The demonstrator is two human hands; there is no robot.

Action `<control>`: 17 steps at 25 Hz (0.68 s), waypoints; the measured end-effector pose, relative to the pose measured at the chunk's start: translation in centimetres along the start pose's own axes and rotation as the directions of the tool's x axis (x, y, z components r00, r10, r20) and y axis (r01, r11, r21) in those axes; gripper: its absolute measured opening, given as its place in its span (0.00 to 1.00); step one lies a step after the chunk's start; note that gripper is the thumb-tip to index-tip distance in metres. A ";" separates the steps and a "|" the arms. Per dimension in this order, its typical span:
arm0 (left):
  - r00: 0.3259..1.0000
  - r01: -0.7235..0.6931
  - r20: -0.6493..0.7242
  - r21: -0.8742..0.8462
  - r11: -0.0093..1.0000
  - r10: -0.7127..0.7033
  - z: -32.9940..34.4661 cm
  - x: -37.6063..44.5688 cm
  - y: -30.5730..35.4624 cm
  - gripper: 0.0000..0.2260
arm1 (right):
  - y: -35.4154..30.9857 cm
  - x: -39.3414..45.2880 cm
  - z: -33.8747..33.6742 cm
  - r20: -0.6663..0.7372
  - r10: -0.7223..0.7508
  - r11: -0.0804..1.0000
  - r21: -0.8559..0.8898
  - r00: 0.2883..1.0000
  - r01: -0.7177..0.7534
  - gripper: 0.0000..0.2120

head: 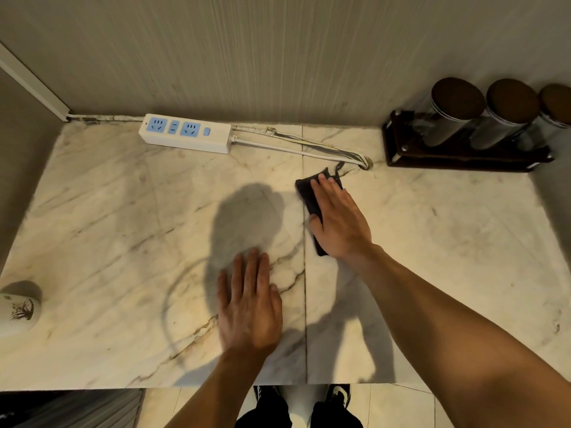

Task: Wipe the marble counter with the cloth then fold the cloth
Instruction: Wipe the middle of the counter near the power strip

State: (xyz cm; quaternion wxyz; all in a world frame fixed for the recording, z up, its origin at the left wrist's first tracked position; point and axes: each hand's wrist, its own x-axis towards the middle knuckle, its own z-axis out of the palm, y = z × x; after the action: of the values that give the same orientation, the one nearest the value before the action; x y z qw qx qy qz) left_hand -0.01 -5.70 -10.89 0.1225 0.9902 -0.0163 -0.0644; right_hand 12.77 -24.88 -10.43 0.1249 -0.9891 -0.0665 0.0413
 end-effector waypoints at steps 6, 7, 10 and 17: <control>1.000 -0.006 -0.017 0.004 1.000 0.006 0.2 0.0 -0.1 0.25 | -0.3 1.0 0.3 -0.073 0.161 0.986 0.055 0.984 -0.157 0.32; 1.000 -0.005 -0.016 0.008 1.000 0.005 0.3 0.0 -0.1 0.25 | -0.4 1.0 0.4 -0.086 0.187 0.981 0.061 0.979 -0.182 0.31; 1.000 0.000 -0.011 0.018 1.000 0.000 0.4 0.0 -0.1 0.25 | -0.9 0.9 0.5 -0.112 0.290 0.954 0.111 0.950 -0.278 0.31; 1.000 -0.014 -0.018 0.015 1.000 0.014 0.2 0.0 -0.1 0.25 | -1.8 -0.7 0.9 -0.119 0.491 0.866 0.172 0.863 -0.469 0.32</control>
State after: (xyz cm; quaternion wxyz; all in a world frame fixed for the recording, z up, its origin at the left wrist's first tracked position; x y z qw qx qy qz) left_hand -0.01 -5.60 -11.11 0.1156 0.9915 -0.0227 -0.0546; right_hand 11.74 -23.07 -10.79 0.1833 -0.9634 0.1954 -0.0034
